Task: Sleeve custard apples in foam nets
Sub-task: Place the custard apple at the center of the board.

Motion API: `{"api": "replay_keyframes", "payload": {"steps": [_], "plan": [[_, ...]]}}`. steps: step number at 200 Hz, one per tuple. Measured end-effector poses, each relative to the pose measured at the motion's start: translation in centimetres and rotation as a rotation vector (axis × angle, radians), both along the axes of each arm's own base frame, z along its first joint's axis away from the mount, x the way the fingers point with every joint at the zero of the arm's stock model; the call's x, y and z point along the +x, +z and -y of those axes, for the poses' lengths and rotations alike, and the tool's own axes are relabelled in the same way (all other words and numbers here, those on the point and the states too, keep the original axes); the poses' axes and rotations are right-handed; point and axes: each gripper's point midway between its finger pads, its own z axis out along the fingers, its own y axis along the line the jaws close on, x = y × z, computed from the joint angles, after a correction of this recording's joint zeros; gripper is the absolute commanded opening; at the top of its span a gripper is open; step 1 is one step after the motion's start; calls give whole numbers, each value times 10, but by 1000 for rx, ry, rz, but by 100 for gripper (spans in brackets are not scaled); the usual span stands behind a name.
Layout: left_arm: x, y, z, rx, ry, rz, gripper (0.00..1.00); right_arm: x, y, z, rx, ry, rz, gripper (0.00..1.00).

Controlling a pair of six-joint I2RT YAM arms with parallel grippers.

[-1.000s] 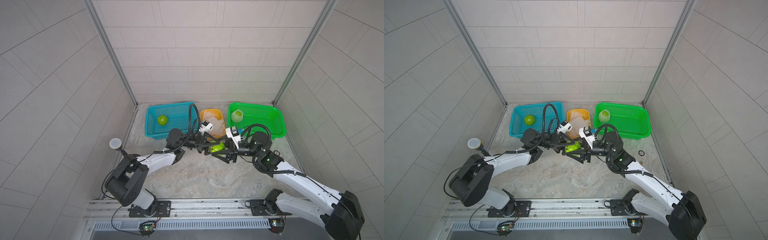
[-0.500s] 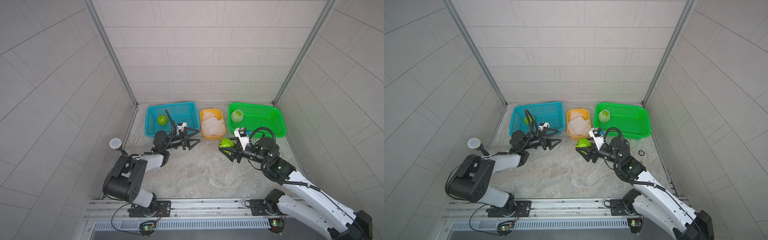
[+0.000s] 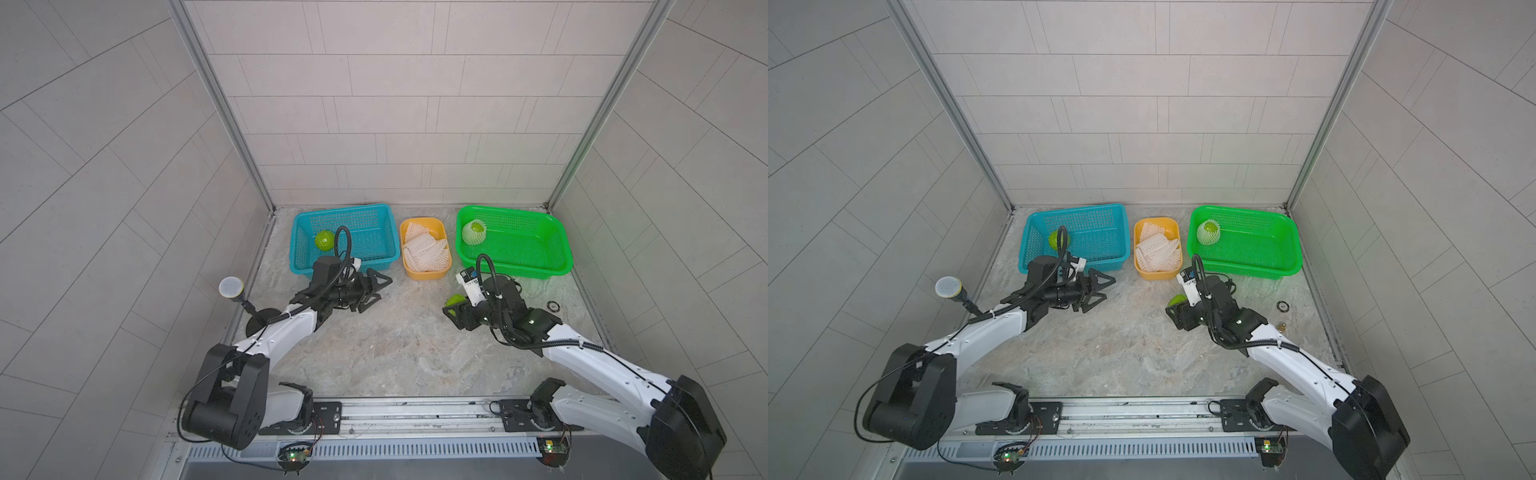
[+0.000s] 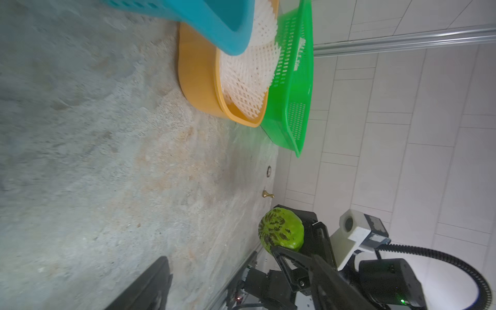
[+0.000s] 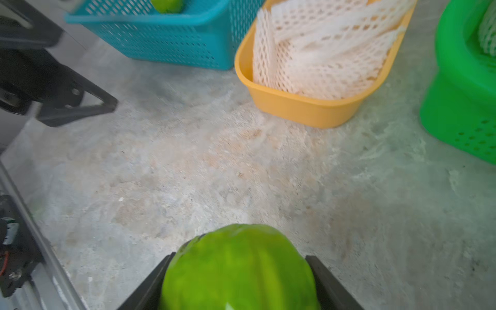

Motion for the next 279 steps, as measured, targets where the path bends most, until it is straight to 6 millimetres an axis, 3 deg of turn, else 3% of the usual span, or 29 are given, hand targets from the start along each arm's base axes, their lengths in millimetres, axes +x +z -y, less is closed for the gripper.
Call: {"api": "replay_keyframes", "payload": {"steps": [42,78,134,169,183,203,222,250,279], "plan": [[-15,-19,-19,161,5,-24,85,22,-16,2,-120,-59,-23,64],[-22,-30,-26,224,0,-52,85,32,-33,-8,-250,-54,-37,64],[-27,-30,-34,283,-8,-39,85,20,-71,-24,-413,2,-63,66],[-27,-29,-36,299,-13,-31,85,17,-83,-29,-479,22,-61,68],[-28,-30,-36,303,-14,-32,85,15,-85,-30,-490,24,-60,71],[-28,-30,-37,307,-15,-34,85,15,-86,-31,-495,24,-55,86],[-28,-31,-37,310,-13,-35,85,14,-85,-32,-486,18,-55,94],[-29,-31,-37,310,-13,-37,85,12,-82,-36,-474,23,-50,97],[-29,-31,-37,310,-14,-37,85,13,-67,-38,-447,21,-23,97]]}}
